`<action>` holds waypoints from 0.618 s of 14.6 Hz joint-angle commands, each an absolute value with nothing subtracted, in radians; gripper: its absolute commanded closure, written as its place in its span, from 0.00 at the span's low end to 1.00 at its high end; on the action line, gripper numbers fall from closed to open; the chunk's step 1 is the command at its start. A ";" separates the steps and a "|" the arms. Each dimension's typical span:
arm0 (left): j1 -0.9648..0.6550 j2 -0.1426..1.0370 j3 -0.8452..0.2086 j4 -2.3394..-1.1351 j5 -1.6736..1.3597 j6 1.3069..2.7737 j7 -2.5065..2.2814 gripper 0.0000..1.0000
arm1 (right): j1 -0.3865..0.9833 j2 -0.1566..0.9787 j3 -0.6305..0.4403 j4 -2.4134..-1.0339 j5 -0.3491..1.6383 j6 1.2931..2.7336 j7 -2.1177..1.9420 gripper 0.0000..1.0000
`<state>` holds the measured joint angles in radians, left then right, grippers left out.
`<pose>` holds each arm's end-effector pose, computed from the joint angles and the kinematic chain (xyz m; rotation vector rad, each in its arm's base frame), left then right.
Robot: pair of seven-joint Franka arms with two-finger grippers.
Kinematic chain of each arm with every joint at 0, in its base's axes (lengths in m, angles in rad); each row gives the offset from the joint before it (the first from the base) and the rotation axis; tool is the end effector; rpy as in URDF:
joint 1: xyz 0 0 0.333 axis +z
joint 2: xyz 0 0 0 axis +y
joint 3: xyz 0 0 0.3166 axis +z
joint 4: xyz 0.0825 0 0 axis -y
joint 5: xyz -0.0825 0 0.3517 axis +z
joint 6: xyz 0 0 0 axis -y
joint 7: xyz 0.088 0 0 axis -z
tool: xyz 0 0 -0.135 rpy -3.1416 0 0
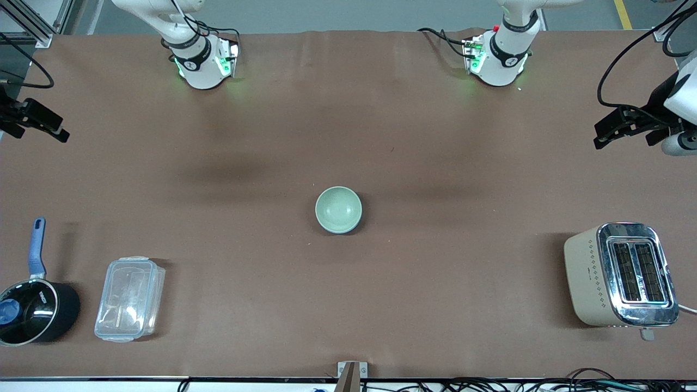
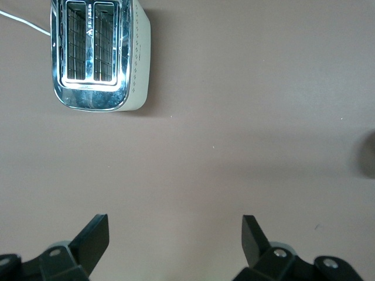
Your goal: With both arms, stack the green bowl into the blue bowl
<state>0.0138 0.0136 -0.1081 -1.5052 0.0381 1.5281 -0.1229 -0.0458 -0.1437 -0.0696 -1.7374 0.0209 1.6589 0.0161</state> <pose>0.5212 -0.0436 0.6151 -3.1058 -0.0472 -0.0206 0.4833 -0.0557 0.6035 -3.1055 0.2057 -0.1032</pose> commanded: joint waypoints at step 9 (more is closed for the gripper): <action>0.003 0.006 -0.140 -1.497 0.021 1.509 -0.095 0.00 | -0.072 -0.064 -0.067 -1.595 0.002 1.637 0.012 0.00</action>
